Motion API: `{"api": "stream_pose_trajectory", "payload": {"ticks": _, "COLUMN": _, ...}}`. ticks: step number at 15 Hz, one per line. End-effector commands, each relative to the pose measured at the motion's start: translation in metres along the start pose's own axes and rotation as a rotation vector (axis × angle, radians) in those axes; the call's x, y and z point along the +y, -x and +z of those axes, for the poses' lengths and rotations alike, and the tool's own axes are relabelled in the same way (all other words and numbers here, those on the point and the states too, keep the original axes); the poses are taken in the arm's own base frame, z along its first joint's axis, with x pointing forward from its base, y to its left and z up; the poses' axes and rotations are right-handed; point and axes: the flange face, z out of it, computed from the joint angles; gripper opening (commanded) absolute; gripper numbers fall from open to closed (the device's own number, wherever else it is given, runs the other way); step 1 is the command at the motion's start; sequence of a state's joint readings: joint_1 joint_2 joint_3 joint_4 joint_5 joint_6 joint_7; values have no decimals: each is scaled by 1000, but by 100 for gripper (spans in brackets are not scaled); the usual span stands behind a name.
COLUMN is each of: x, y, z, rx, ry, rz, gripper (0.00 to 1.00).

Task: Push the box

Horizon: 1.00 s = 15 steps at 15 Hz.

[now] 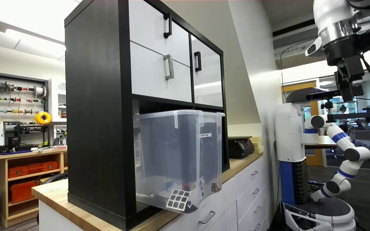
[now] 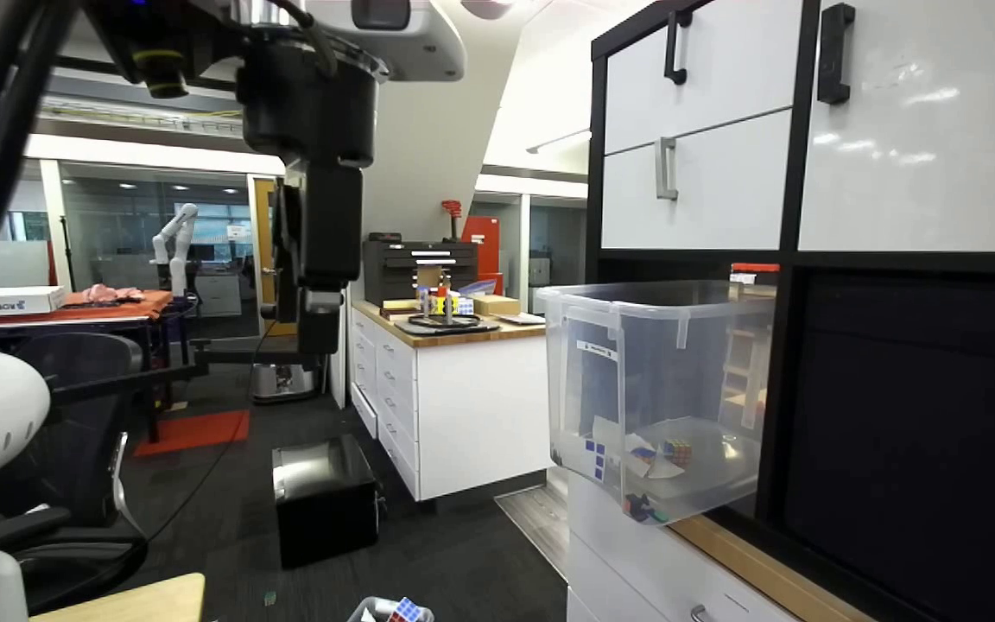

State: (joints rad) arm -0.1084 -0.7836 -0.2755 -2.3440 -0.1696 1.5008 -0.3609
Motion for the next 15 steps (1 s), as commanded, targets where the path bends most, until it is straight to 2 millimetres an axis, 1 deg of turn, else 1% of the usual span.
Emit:
{"api": "stream_pose_trajectory", "payload": {"ticks": 1, "x": -2, "y": -3, "z": 3, "rx": -3, "ry": -5, "rz": 5, "gripper": 100}}
{"api": "stream_pose_trajectory", "payload": {"ticks": 5, "x": -9, "y": -10, "z": 15, "rx": -14, "ry": -9, "rz": 25, "gripper": 100}}
{"api": "stream_pose_trajectory", "payload": {"ticks": 9, "x": -21, "y": -20, "z": 31, "rx": -32, "ry": 2, "rz": 59, "gripper": 100}}
{"api": "stream_pose_trajectory", "payload": {"ticks": 15, "x": -53, "y": -50, "z": 55, "rx": -18, "ry": -21, "rz": 120, "gripper": 100}}
